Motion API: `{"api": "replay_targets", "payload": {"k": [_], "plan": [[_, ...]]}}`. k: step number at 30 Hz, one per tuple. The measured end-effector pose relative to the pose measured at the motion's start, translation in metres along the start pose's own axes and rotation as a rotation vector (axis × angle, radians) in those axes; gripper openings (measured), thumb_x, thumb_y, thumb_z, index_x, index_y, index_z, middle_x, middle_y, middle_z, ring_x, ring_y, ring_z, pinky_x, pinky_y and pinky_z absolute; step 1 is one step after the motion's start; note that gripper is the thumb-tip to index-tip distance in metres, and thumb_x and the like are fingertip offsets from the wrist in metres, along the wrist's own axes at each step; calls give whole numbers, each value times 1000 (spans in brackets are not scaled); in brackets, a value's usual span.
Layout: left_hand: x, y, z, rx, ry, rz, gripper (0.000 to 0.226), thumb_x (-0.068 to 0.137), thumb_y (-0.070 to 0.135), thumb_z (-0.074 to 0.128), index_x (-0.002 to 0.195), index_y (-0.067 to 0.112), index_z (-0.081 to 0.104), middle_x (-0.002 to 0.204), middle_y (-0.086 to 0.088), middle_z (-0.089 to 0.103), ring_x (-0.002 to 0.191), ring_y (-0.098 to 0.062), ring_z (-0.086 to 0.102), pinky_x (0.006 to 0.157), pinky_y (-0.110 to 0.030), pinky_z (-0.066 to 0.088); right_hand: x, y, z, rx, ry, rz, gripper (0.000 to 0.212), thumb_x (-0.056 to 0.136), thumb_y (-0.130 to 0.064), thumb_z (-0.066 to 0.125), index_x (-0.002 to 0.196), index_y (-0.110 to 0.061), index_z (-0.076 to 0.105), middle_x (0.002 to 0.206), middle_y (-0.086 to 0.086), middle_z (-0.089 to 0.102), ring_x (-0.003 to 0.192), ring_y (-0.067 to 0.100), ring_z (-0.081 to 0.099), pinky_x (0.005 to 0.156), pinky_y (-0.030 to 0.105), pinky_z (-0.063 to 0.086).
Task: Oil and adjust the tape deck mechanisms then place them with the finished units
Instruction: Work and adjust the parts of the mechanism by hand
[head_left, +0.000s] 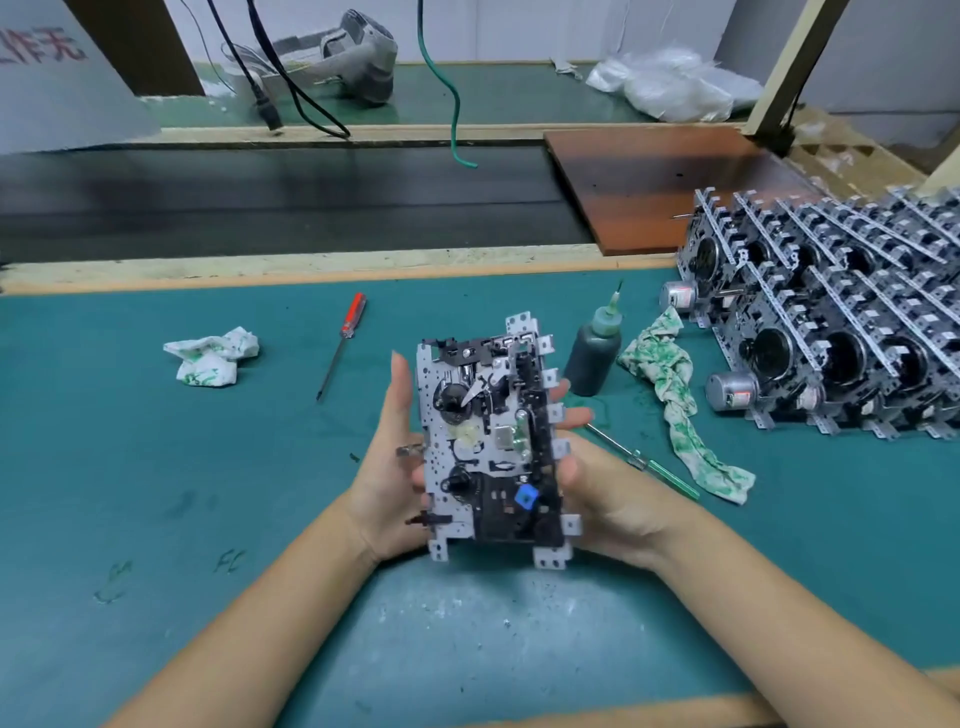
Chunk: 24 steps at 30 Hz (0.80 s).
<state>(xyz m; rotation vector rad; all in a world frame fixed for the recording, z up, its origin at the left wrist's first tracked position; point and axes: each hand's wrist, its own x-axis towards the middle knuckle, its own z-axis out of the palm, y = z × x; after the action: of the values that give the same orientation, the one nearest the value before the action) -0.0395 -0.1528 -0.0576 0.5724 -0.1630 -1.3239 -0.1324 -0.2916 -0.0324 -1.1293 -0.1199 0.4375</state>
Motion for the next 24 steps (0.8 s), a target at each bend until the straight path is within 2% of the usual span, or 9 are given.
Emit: {"api": "replay_targets", "payload": {"k": [1,2,5,8,12,16,19,22,24], "plan": [[0,2,3,39,-69,12,108,57,86,54,132,9,39,133,-39,37,94,-19,55,92,-38,43,0,0,1,-123,84,-9,40,55,-28,83,92,-22,70,89,-14,73,89,-2,66,79,12,48],[-3,4,3,48,-136,22,110,65,86,44,139,4,40,145,-29,34,122,-27,48,109,-46,29,-2,1,0,-291,191,-38,25,57,-22,82,81,-27,75,83,-17,72,82,-5,65,75,8,46],[-4,7,-4,38,-139,65,108,70,81,46,142,1,39,147,-20,38,136,-34,36,114,-50,24,-14,-1,-9,-687,586,-217,8,68,-40,78,75,-37,74,77,-20,71,72,-4,65,69,12,47],[2,2,-12,37,21,83,97,73,81,42,133,6,54,139,-19,50,130,-33,46,109,-47,35,-24,-1,-24,-1308,998,-205,24,82,-53,57,81,-30,65,67,-13,61,62,10,56,54,28,39],[9,-12,-13,20,162,24,89,80,76,31,124,4,62,130,-24,56,121,-36,54,104,-48,40,-18,2,-42,-1800,826,288,24,92,-49,46,103,-27,44,92,-10,45,92,15,49,62,30,29],[10,-19,-11,-60,174,42,83,86,69,29,123,1,60,130,-25,55,115,-41,58,100,-54,42,-17,-7,-57,-1614,763,273,9,98,-29,39,92,-23,39,83,-8,57,81,19,54,66,34,41],[10,-19,-11,-74,175,68,79,88,66,31,122,2,62,130,-24,56,112,-39,60,97,-55,44,-18,-19,-60,-1029,554,299,12,100,-24,40,89,-21,38,56,-5,59,51,12,51,56,30,45],[11,-19,-11,-85,190,83,72,89,63,35,115,5,68,128,-21,59,106,-36,63,94,-55,47,-16,-21,-54,-423,373,258,17,96,-30,46,85,-18,44,47,-7,34,38,5,20,36,14,22],[11,-18,-11,-89,199,78,70,88,61,37,117,5,67,129,-20,58,108,-35,63,95,-54,47,-14,-21,-50,-327,342,235,26,89,-40,47,72,-21,54,46,-7,27,39,5,14,36,13,16]]}}
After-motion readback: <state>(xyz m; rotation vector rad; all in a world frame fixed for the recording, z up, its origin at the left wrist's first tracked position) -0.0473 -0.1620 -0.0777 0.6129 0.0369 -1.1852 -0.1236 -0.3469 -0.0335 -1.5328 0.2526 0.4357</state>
